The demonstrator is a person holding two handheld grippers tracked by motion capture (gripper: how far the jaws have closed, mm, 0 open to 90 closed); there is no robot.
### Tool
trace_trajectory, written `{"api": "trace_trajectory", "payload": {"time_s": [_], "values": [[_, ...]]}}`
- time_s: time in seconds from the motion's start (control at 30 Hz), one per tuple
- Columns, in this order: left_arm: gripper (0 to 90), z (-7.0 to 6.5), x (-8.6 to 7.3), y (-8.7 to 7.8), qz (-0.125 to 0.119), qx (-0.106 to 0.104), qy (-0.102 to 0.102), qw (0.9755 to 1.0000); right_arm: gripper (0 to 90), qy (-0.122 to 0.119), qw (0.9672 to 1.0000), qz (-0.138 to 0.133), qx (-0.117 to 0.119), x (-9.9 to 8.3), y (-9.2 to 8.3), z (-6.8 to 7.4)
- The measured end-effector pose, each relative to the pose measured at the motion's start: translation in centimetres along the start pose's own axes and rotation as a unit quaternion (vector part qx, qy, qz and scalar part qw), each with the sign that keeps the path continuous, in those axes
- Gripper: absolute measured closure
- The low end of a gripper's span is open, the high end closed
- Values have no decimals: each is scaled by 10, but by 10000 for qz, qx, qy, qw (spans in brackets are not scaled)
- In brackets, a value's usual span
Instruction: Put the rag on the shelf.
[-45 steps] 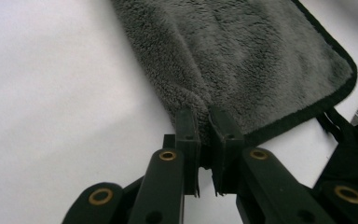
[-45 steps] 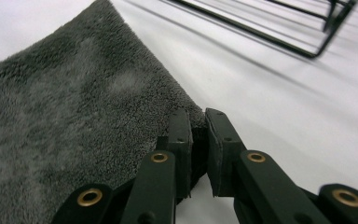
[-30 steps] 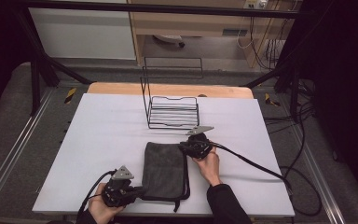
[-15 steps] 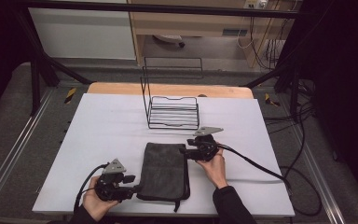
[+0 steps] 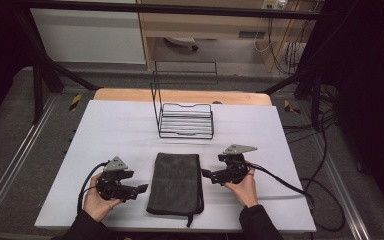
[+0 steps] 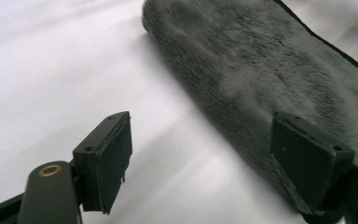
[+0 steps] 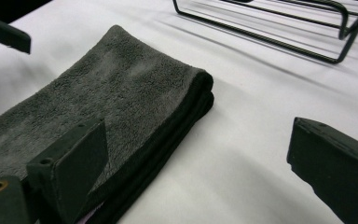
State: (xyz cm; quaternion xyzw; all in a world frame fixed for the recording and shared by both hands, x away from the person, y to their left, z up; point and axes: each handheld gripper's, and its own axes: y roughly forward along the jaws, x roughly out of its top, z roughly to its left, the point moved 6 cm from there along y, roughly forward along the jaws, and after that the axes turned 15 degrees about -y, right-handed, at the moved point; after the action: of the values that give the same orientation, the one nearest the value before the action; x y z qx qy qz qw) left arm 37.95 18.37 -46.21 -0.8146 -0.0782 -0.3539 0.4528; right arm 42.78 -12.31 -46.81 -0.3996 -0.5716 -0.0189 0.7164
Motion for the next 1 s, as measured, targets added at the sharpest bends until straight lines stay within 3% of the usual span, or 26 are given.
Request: {"api": "trace_trajectory", "payload": {"time_s": [0.23,0.33,0.63,0.9,1.0], "values": [[121,2,20,10,-23,54,29,10000,15,-52,10000,18,29,-7,-8,3],[118,1,29,15,-95,18,-6,10000,11,-74,10000,37,14,-12,-12,4],[112,3,49,33,-86,222,2,9997,8,13,9999,112,9,-20,-17,3],[168,10,66,45,-187,240,-207,9993,8,-16,9999,110,-6,-22,-17,4],[215,11,70,53,-171,180,-372,9990,8,6,10000,86,-9,-21,-17,5]]}}
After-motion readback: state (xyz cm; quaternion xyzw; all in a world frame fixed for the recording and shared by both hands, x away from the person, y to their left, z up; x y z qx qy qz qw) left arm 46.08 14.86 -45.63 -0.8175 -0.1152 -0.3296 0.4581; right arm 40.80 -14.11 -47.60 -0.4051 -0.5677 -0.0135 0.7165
